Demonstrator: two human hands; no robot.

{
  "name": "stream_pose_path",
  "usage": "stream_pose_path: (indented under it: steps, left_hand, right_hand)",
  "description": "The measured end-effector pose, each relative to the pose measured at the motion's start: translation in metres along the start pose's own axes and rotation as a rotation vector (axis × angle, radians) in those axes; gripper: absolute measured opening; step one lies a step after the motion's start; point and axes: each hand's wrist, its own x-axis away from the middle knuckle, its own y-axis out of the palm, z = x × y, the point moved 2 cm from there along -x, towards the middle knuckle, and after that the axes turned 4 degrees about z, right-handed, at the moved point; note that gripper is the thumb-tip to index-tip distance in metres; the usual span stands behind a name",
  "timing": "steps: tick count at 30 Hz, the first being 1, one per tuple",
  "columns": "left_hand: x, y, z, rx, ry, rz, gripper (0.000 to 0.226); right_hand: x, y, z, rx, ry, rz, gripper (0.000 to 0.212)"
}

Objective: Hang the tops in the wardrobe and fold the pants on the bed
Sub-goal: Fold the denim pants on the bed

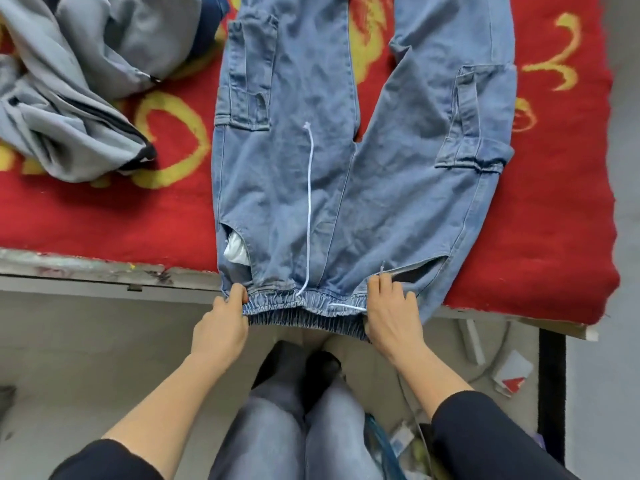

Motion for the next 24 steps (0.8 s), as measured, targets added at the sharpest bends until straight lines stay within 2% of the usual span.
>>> stream_pose_path:
  steps: [3, 6, 7, 9, 11, 14, 16, 19, 21, 24]
  left_hand:
    - [0.009, -0.003, -0.017, -0.023, 0.059, 0.042, 0.024]
    - [0.022, 0.0, -0.035, -0.022, 0.074, 0.044, 0.028]
    - [0.024, 0.002, -0.035, -0.04, 0.083, 0.025, 0.027]
    - [0.025, 0.01, -0.026, -0.072, 0.091, -0.042, 0.025]
    - [0.021, 0.019, -0.009, -0.041, 0.032, -0.123, 0.027]
    - [0.017, 0.024, 0.025, 0.042, -0.059, -0.196, 0.028]
    - [0.018, 0.022, 0.055, 0.13, -0.03, -0.11, 0.018]
    - [0.025, 0.023, 0.112, 0.313, 0.126, 0.008, 0.008]
    - [0.029, 0.033, 0.152, 0.386, 0.217, 0.007, 0.012]
    - [0.033, 0.053, 0.21, 0.435, 0.28, -0.028, 0.021]
  right_hand:
    - [0.003, 0.004, 0.011, -0.166, -0.079, -0.039, 0.036]
    - [0.03, 0.009, 0.028, -0.149, -0.199, -0.056, 0.04]
    - [0.038, 0.012, 0.03, -0.103, -0.24, -0.094, 0.037]
    - [0.05, 0.021, 0.027, -0.002, -0.283, -0.287, 0.019]
    - [0.044, 0.027, 0.026, -0.105, -0.2, -0.415, 0.02]
    - [0.018, 0.021, 0.035, -0.506, 0.018, -0.488, 0.011]
    - [-0.005, 0.01, 0.055, -0.643, 0.148, -0.392, 0.016]
    - [-0.032, -0.005, 0.099, -0.725, 0.366, -0.123, 0.013]
    - [-0.045, -0.008, 0.129, -0.788, 0.501, -0.014, 0.011]
    - [-0.063, -0.001, 0.161, -0.845, 0.659, 0.04, 0.032]
